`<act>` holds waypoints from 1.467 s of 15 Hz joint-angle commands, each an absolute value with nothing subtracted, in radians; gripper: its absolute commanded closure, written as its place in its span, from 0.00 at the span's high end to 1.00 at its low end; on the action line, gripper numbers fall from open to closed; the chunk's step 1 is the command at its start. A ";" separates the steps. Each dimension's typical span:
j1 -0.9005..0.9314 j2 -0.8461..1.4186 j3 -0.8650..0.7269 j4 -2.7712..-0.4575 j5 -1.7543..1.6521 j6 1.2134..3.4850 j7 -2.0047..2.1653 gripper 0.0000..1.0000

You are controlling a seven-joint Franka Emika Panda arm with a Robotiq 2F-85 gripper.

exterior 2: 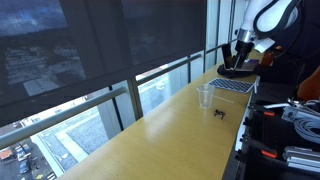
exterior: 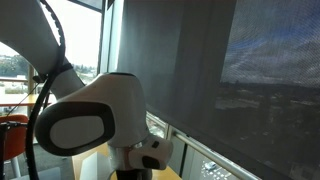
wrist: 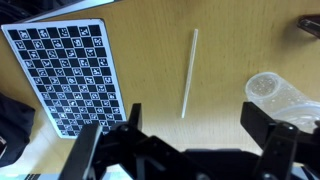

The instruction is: Put the straw in the jar

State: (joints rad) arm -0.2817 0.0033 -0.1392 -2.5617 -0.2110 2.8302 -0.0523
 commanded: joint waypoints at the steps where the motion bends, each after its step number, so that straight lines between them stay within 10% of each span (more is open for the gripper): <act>1: -0.246 0.164 -0.169 -2.415 -0.203 2.814 -0.022 1.00; 22: -0.213 0.615 -0.147 -2.089 -0.014 2.749 0.010 1.00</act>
